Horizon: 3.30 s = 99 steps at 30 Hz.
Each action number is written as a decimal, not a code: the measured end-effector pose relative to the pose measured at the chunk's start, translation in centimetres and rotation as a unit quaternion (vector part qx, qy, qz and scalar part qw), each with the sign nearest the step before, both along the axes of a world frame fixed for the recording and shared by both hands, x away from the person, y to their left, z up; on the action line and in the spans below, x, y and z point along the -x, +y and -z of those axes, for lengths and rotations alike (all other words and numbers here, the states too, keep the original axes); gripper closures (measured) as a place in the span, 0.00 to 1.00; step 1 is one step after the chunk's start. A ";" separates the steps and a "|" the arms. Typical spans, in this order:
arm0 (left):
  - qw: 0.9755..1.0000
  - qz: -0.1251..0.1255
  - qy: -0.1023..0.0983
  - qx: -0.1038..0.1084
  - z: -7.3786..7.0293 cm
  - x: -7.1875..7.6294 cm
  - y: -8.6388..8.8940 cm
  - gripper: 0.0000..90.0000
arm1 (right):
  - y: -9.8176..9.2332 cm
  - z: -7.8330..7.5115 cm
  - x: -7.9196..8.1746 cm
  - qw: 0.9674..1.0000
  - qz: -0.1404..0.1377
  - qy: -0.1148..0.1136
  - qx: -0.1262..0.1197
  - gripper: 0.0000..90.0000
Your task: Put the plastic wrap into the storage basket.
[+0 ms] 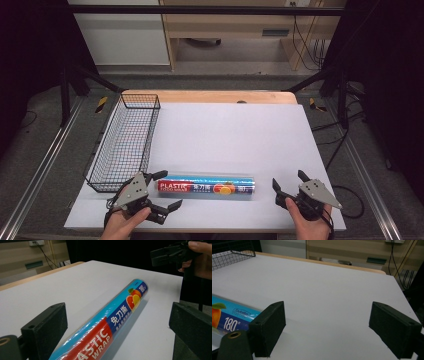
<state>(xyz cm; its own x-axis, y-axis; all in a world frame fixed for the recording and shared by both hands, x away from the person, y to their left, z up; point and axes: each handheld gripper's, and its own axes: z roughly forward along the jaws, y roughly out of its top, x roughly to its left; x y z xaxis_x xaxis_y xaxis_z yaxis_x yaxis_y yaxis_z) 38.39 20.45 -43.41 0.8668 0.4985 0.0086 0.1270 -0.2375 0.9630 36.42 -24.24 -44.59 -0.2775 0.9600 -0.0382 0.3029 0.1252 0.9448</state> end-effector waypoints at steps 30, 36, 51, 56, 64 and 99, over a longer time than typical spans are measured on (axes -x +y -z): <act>0.975 0.066 -0.047 -0.208 -5.9 -1.9 -5.8 0.03 | 0.0 -0.1 0.3 1.000 0.001 0.005 -0.011 0.08; 0.957 0.101 -0.045 -0.270 -6.0 -4.0 -7.9 0.04 | -0.3 -0.1 0.3 1.000 0.002 0.007 -0.017 0.08; 0.935 0.127 0.000 -0.332 -2.5 -6.6 -9.4 0.06 | -0.2 0.0 0.1 1.000 -0.006 0.010 -0.025 0.09; 0.929 0.126 0.007 -0.347 -2.0 -6.8 -9.5 0.07 | -0.2 0.1 0.1 1.000 -0.008 0.011 -0.023 0.09; 0.923 0.131 0.021 -0.360 -1.2 -7.4 -9.6 0.08 | 0.0 0.1 0.1 1.000 -0.015 0.012 -0.022 0.09; 0.895 0.155 0.056 -0.415 1.3 -8.4 -10.0 0.23 | 0.2 0.2 0.0 0.999 -0.030 0.020 -0.020 0.10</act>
<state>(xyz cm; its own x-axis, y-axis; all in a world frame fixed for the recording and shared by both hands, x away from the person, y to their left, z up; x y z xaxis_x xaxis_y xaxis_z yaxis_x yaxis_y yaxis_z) 46.83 10.42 -44.73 0.9808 0.0974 0.1688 0.0167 -0.9051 0.4248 36.45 -24.01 -44.76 -0.3351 0.9421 0.0113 0.3327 0.1071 0.9369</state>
